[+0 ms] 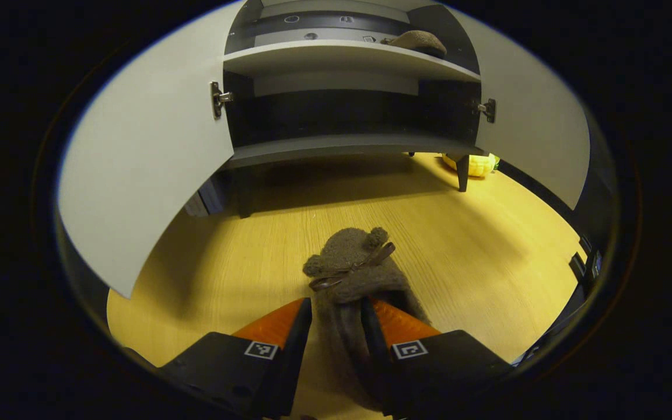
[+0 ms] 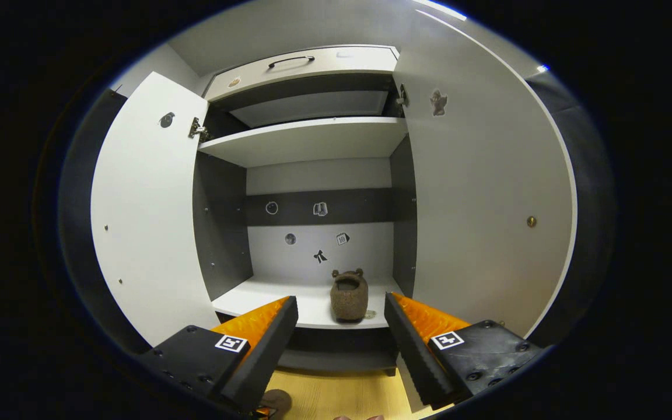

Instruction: Grab one shoe with the right hand and put it into the shoe cabinet, grab the other shoe with the left hand and put it into the shoe cabinet; then close the right door with the right hand and the left door with the left hand.

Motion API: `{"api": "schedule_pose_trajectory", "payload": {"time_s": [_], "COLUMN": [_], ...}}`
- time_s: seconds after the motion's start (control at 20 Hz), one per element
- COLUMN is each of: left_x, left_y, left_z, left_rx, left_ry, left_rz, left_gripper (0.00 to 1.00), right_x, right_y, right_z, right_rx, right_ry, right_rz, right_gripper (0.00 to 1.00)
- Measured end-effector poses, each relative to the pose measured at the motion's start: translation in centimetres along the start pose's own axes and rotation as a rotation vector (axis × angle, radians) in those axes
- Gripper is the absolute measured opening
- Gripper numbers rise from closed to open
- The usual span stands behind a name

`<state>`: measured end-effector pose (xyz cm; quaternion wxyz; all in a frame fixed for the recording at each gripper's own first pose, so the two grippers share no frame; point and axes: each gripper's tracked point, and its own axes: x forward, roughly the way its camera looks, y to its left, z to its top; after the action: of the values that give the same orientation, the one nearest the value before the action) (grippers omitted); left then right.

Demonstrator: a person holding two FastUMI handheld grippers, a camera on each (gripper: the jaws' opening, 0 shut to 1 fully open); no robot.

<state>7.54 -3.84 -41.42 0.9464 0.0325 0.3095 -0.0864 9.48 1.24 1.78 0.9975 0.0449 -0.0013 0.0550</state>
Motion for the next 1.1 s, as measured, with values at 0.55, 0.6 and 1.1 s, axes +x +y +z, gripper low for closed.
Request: {"api": "schedule_pose_trajectory", "payload": {"time_s": [0.55, 0.6, 1.1], "left_x": [1.1, 0.3, -9.5], "left_y": [0.2, 0.3, -0.2], "left_z": [4.3, 5.5, 21.3], "left_rx": [0.004, 0.003, 0.027], "left_ry": [-0.013, -0.021, -0.146], "left_rz": [0.035, 0.045, 0.120], "left_gripper": [0.10, 0.10, 0.10], "right_x": [-3.1, -3.2, -3.3], "right_y": [-2.0, -2.3, -3.8], "right_z": [-4.0, -4.4, -5.8], "right_rx": [-0.016, -0.015, 0.033], "right_ry": [0.079, 0.086, 0.089], "right_rz": [-0.015, -0.018, -0.024], "right_gripper": [0.98, 0.99, 0.98]}}
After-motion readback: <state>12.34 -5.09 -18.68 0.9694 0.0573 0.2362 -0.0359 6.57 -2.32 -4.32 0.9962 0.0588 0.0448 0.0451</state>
